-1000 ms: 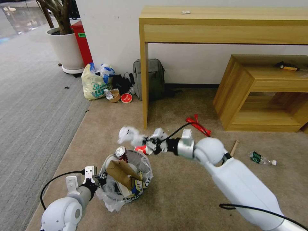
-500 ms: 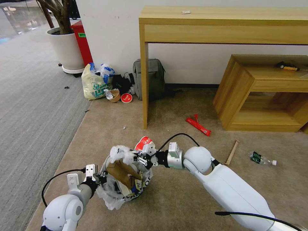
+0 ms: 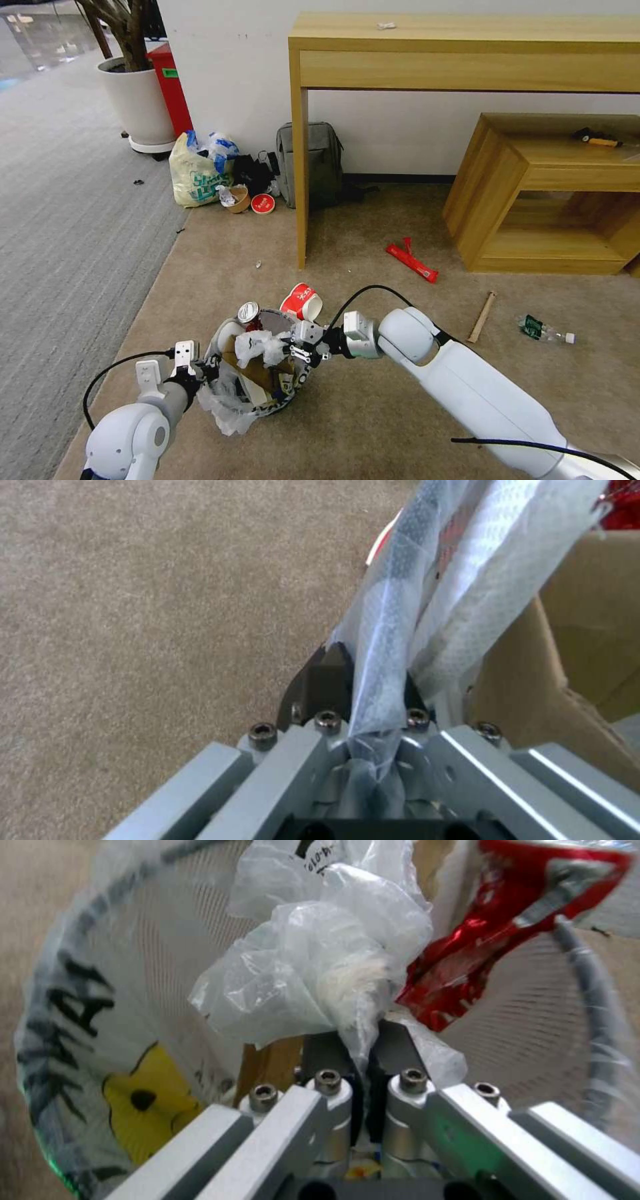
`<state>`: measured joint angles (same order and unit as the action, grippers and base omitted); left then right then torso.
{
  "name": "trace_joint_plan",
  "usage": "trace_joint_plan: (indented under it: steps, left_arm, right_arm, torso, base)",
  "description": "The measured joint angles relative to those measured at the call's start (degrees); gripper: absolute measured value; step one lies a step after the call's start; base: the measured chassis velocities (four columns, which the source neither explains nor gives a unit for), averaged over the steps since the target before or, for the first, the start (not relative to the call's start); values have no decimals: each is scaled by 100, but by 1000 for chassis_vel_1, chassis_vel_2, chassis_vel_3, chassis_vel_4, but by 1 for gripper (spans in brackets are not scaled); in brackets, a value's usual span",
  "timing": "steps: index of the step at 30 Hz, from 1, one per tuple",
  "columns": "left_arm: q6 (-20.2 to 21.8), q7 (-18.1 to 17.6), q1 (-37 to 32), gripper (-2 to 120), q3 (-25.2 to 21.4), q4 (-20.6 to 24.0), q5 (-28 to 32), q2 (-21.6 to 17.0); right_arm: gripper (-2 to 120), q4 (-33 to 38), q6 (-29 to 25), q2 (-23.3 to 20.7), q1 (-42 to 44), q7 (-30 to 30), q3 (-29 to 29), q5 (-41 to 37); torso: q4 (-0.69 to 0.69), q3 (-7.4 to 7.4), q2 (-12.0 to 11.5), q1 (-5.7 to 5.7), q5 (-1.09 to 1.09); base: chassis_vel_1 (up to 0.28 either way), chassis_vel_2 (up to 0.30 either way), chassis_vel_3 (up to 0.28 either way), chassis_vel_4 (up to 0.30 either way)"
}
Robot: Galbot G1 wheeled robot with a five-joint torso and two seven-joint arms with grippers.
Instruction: Pick up the trash bin and place the garbage on the floor into it.
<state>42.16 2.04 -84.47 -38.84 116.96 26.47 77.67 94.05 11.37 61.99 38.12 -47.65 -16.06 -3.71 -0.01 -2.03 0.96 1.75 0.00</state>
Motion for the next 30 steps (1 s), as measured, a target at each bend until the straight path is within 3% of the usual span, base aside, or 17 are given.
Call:
trace_joint_plan:
  steps: [4,10,23,26,30]
  left_arm:
    - [0,1,-12,0,3,26,-5,5]
    - [0,13,-22,0,3,58,-9,-8]
    - [0,16,-40,0,0,102,-3,-29]
    - [0,17,-31,0,16,102,-3,-18]
    - [0,17,-33,0,19,102,-3,-14]
  right_arm:
    - [0,-5,-17,22,-27,-42,-17,77]
    - [26,11,-85,1,-52,-55,13,162]
    - [68,37,-101,-39,-16,155,109,84]
    - [85,78,-81,-41,-15,234,148,20]
    - [93,87,-55,-40,-18,275,178,-37]
  torso:
    - [0,0,0,0,0]
    - [-1,0,0,0,0]
    - [0,0,0,0,0]
    - [0,0,0,0,0]
    - [-1,0,0,0,0]
  base:
    - [0,0,0,0]
    - [0,0,0,0]
    - [0,0,0,0]
    - [0,0,0,0]
    - [0,0,0,0]
